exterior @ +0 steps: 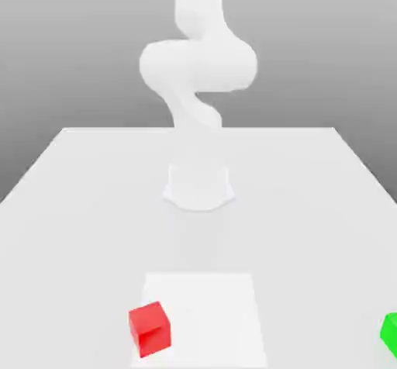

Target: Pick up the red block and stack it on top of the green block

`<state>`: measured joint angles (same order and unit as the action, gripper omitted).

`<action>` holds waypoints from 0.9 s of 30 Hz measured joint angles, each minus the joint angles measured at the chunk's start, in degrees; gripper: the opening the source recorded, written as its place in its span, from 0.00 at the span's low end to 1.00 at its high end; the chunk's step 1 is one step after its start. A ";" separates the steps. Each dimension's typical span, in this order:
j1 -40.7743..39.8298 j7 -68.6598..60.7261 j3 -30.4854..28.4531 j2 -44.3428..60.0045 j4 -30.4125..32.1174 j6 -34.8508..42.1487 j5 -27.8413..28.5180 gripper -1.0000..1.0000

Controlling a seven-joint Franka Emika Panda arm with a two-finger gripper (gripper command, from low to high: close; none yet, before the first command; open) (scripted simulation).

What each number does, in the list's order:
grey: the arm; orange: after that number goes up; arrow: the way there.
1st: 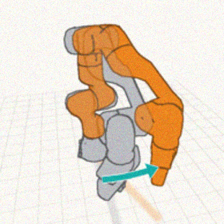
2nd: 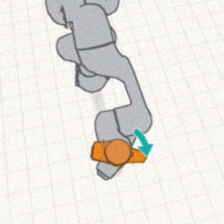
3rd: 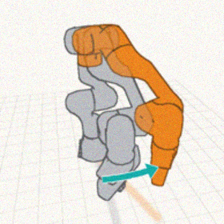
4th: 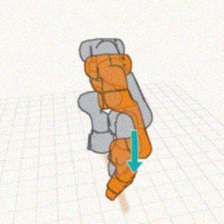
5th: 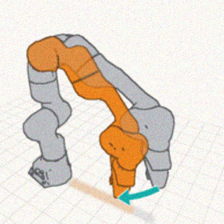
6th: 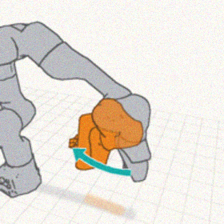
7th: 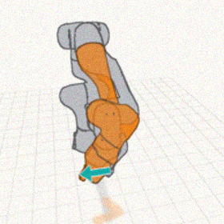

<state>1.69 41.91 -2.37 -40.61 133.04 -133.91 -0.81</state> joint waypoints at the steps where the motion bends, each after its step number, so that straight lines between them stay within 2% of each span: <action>1: 0.74 -1.68 -1.04 2.26 0.53 -0.89 -0.33 0.50; 14: 6.13 -23.28 -10.24 29.55 7.04 -11.90 -6.24 0.50; 19: 5.56 -30.76 -11.26 39.83 9.54 -16.16 -7.43 0.50; 24: 4.28 -35.95 -11.70 49.64 11.91 -20.82 -5.85 0.50; 27: 2.80 -38.61 -9.89 55.75 11.42 -25.38 -8.20 0.50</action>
<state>4.48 3.31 -12.26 15.14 144.46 -159.29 -9.01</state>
